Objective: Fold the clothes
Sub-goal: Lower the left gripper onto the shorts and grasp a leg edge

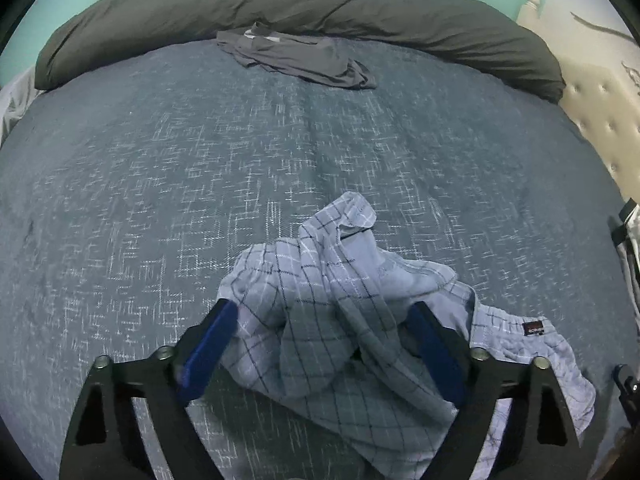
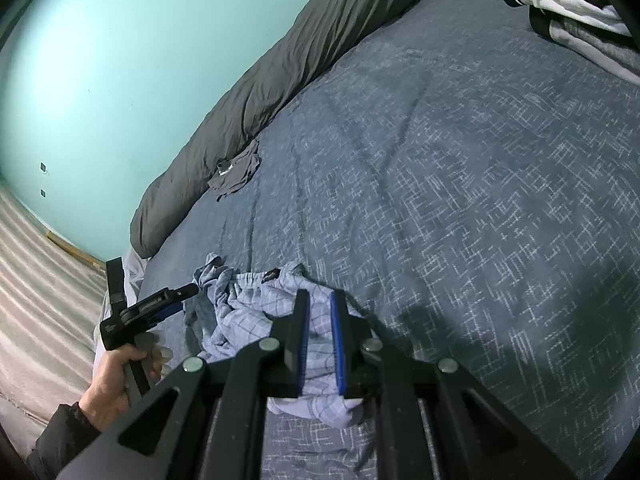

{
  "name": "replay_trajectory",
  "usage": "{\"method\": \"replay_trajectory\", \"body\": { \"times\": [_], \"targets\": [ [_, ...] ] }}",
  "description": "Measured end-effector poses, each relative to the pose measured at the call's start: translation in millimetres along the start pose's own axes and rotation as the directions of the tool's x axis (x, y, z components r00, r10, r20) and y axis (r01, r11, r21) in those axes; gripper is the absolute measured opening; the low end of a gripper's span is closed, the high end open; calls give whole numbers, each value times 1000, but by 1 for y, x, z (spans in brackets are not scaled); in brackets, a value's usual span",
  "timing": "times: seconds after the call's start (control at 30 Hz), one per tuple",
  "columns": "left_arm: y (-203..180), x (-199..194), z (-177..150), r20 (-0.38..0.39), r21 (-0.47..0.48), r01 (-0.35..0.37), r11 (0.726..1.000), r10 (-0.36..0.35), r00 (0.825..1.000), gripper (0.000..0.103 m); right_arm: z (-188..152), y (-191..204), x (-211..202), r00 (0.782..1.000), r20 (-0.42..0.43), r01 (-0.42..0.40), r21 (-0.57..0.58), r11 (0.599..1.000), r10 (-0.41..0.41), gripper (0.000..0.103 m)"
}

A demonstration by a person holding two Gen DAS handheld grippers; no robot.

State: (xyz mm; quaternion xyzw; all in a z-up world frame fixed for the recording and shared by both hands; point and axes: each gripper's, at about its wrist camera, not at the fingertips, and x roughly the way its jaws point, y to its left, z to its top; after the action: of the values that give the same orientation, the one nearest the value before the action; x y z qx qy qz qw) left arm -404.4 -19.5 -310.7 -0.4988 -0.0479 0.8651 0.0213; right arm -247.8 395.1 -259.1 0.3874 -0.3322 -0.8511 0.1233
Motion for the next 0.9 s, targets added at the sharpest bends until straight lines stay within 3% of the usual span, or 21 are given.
{"method": "replay_trajectory", "body": {
  "times": [0.1,0.47,0.53,0.87,0.9],
  "targets": [
    [0,1,1,-4,10,15,1000,-15,1000,79,-1,0,3,1000,-9,1,0,1000,-1,10],
    [-1,7,2,-3,29,-5,1000,5,1000,78,-2,2,4,1000,-13,-4,-1,1000,4,10],
    [-2,7,3,3,44,-2,999,2,1000,58,-2,3,5,1000,-11,-4,0,1000,4,10],
    [0,-19,-2,47,83,24,996,-28,999,20,-1,3,7,1000,-16,-5,-4,1000,5,10],
    [2,-25,-4,58,88,28,996,-34,998,8,-1,4,8,1000,-16,-7,-4,1000,7,10]
  ]
}}
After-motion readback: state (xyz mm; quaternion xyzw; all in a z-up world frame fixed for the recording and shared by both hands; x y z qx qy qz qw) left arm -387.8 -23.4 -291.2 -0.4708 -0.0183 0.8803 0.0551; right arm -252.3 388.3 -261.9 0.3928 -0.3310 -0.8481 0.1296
